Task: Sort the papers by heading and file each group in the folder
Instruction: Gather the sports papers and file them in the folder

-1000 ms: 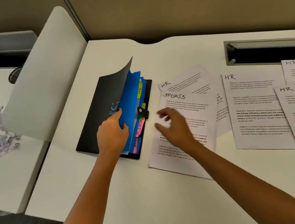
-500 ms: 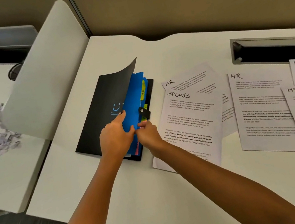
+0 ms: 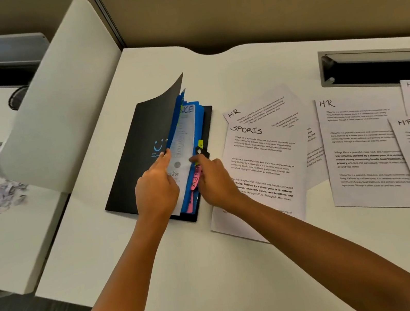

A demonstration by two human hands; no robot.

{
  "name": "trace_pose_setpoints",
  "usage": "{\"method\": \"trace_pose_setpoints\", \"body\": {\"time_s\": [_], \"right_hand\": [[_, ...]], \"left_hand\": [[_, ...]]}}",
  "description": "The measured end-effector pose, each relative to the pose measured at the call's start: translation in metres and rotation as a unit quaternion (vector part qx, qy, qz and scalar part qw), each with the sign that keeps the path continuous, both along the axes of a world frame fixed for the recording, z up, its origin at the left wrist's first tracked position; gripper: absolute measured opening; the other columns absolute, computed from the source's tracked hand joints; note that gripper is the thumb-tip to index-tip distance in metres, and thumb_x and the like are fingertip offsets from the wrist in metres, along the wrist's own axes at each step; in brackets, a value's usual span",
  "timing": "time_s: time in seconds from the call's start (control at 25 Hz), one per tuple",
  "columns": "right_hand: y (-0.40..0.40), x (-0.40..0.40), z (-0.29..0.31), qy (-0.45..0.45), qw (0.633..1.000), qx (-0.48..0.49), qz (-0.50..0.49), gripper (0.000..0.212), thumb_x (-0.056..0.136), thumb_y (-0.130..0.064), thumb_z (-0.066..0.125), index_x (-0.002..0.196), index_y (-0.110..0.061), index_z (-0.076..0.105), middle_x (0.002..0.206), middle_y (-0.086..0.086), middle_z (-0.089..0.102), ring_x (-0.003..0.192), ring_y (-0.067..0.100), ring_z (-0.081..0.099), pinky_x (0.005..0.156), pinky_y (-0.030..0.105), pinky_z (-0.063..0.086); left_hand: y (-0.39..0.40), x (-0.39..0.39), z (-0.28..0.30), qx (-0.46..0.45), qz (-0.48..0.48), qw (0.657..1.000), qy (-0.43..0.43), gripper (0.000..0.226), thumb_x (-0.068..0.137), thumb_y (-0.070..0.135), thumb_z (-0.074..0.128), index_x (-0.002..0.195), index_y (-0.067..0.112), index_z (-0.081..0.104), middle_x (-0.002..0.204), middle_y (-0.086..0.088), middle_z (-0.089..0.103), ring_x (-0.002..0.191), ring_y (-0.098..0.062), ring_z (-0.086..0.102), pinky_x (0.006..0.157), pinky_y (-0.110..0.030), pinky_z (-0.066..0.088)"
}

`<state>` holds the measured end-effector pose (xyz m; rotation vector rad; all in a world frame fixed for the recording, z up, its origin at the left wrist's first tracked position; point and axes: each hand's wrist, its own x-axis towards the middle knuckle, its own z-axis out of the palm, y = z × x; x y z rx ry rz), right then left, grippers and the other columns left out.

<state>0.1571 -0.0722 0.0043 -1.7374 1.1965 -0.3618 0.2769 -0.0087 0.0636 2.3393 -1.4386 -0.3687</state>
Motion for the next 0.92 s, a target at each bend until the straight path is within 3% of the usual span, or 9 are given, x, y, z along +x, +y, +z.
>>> {"method": "trace_pose_setpoints", "body": {"time_s": [0.12,0.24,0.4,0.56,0.68,0.84,0.92], "right_hand": [[-0.005,-0.012,-0.007,0.019,0.996,-0.07,-0.056,0.041,0.095,-0.009,0.049,0.133,-0.022,0.045,0.116,0.01,0.057,0.108,0.022,0.05,0.085,0.041,0.053],[-0.011,-0.012,-0.016,-0.016,0.994,-0.025,-0.102,0.035,0.094,-0.012,0.05,0.129,-0.021,0.047,0.119,0.005,0.059,0.112,0.02,0.05,0.089,0.032,0.046],[-0.018,-0.004,-0.022,-0.063,0.991,0.006,-0.118,0.03,0.095,-0.022,0.054,0.125,-0.021,0.051,0.119,0.005,0.063,0.112,0.025,0.056,0.093,0.043,0.05],[-0.027,0.001,-0.021,-0.049,0.994,-0.02,-0.093,0.034,0.092,-0.023,0.056,0.126,-0.026,0.054,0.113,0.01,0.059,0.106,0.025,0.055,0.093,0.041,0.049],[-0.031,0.003,-0.02,-0.049,0.995,-0.016,-0.088,0.028,0.093,-0.019,0.057,0.121,-0.021,0.06,0.111,0.011,0.056,0.098,0.021,0.058,0.086,0.034,0.054],[-0.035,0.007,-0.009,-0.033,0.993,0.037,-0.105,0.028,0.087,-0.042,0.066,0.103,-0.02,0.068,0.096,0.0,0.068,0.086,0.015,0.066,0.076,0.033,0.057],[-0.039,0.008,-0.003,-0.002,0.993,0.037,-0.11,0.019,0.084,-0.044,0.07,0.087,-0.025,0.068,0.086,-0.005,0.071,0.079,0.013,0.068,0.072,0.033,0.057]], "left_hand": [[0.0,0.003,0.006,-0.01,-0.001,1.0,0.006,0.057,0.091,0.022,0.062,0.144,0.02,0.041,0.129,-0.009,0.061,0.096,-0.032,0.068,0.071,-0.034,0.057],[-0.002,0.006,0.01,-0.018,0.021,0.999,0.02,0.057,0.091,0.021,0.062,0.144,0.022,0.04,0.127,-0.009,0.061,0.093,-0.032,0.068,0.068,-0.03,0.054],[-0.003,0.007,0.011,-0.014,0.022,0.999,0.027,0.057,0.092,0.021,0.061,0.144,0.023,0.04,0.124,-0.009,0.063,0.09,-0.03,0.068,0.065,-0.024,0.049],[-0.001,0.006,0.009,-0.003,0.007,1.0,0.019,0.057,0.091,0.022,0.062,0.144,0.022,0.04,0.125,-0.008,0.062,0.091,-0.03,0.068,0.063,-0.021,0.047],[0.0,0.004,0.008,0.009,-0.009,1.0,0.005,0.058,0.091,0.024,0.061,0.144,0.021,0.04,0.13,-0.008,0.061,0.094,-0.03,0.068,0.066,-0.028,0.054],[0.0,-0.002,0.002,0.063,-0.054,0.996,-0.035,0.048,0.09,0.023,0.064,0.136,0.022,0.052,0.149,-0.004,0.043,0.105,-0.03,0.066,0.075,-0.036,0.059],[0.0,-0.003,-0.001,0.107,-0.052,0.992,-0.044,0.04,0.089,0.025,0.066,0.128,0.018,0.06,0.155,-0.002,0.034,0.106,-0.031,0.065,0.079,-0.035,0.059]]}}
